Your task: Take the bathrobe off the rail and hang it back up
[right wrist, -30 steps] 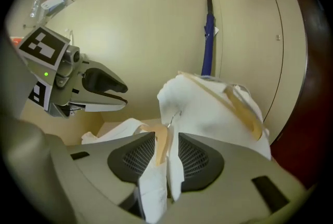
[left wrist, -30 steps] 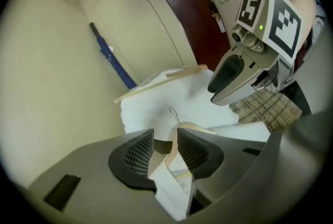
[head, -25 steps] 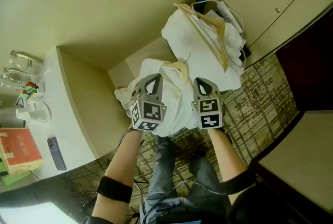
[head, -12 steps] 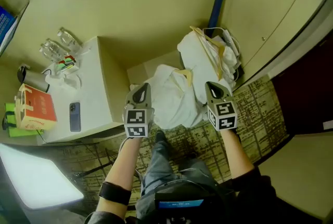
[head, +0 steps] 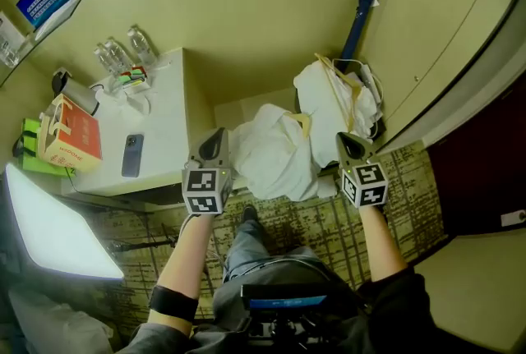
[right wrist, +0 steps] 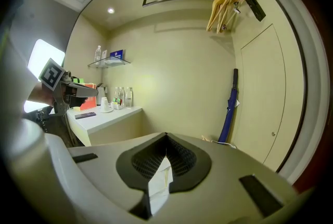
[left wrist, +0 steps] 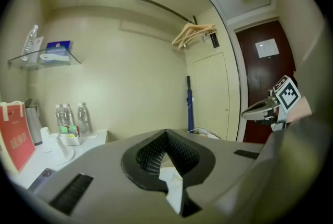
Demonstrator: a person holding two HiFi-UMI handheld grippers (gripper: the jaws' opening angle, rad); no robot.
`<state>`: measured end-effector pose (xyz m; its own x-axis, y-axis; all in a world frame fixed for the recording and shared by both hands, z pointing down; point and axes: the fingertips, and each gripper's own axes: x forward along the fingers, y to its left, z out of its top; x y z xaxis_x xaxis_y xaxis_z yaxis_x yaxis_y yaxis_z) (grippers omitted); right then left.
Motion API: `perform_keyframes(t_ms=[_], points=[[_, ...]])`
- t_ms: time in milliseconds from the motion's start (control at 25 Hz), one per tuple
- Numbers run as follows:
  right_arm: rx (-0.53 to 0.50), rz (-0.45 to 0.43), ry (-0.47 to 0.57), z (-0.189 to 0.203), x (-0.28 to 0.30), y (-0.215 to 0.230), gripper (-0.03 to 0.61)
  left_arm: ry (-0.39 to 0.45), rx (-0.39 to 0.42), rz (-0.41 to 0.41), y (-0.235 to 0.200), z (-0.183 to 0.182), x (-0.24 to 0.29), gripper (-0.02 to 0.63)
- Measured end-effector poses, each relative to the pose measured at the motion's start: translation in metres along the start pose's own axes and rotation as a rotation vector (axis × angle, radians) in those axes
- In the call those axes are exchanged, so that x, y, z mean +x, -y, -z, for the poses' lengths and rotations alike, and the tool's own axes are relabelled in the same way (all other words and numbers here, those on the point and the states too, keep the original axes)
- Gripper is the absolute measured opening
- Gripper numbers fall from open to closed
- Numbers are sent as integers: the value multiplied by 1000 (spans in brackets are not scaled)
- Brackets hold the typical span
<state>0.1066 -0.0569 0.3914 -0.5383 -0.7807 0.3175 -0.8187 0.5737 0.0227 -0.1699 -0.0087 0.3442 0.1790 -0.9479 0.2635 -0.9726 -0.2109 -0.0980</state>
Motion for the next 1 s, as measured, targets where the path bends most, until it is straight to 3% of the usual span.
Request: perform_keyframes(t_ms=[360,1000], points=[[-4,6,27,-3,-31,-4,18,-17,-13,-53,-6,16,-45,3],[31,37,22,21,-58,13,18,-20,3,-46,21,19,-56,2]])
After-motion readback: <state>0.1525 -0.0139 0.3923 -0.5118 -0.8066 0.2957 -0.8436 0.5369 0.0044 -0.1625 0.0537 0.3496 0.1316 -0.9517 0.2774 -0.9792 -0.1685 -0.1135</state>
